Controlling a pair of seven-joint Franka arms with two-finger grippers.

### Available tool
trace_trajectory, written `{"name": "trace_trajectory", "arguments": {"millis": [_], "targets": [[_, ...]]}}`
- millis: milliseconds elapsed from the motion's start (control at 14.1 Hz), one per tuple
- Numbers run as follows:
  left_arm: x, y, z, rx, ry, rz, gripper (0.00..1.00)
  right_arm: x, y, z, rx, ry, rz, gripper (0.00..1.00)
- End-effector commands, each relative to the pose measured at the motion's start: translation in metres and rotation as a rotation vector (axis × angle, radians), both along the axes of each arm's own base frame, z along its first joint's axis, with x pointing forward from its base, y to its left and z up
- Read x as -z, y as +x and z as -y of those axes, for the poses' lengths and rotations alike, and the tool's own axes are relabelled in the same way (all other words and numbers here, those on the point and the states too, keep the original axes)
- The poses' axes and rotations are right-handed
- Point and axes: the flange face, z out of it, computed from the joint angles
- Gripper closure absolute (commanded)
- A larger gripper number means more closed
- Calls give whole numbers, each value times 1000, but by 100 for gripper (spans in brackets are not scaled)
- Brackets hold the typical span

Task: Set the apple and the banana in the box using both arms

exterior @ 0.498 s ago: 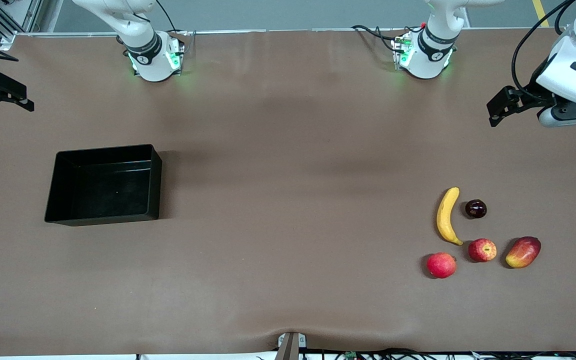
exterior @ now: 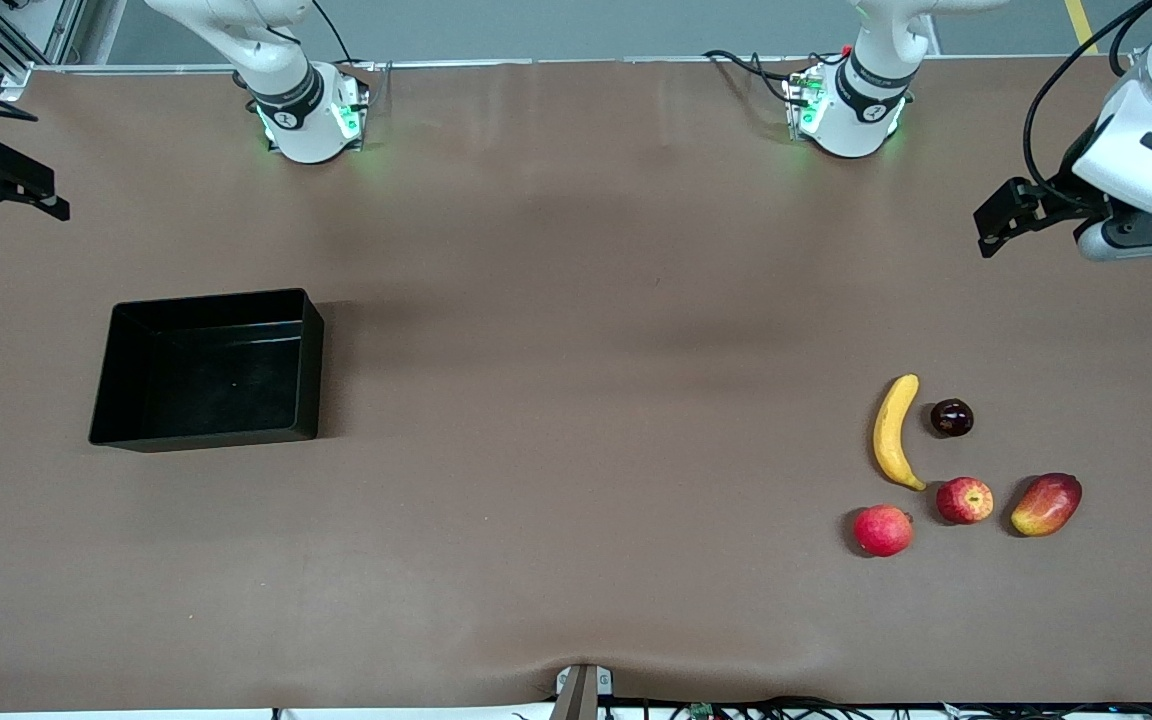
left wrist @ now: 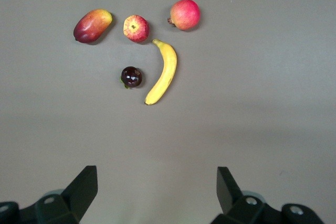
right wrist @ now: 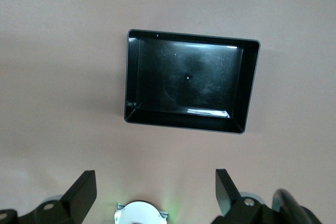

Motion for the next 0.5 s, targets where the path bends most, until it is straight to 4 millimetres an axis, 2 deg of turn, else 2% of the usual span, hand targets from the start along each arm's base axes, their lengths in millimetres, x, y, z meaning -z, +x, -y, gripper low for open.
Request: {"name": "trace_trajectory", "arguments": {"millis": [0,71,285,427], "targets": [[10,22,-3,5,-16,-10,0,-3,-7,4,-15,20,0,0],[20,30,-6,-2,-19,-7,0,-1,-6,5,-44,24,1,0],[56,60,-39,-55,-26,-11,0,7,-2,17,-118,38,-9,0],[86,79,-59,-85,-35,-22,0,38,14,23,-144,58,-68,0]]}}
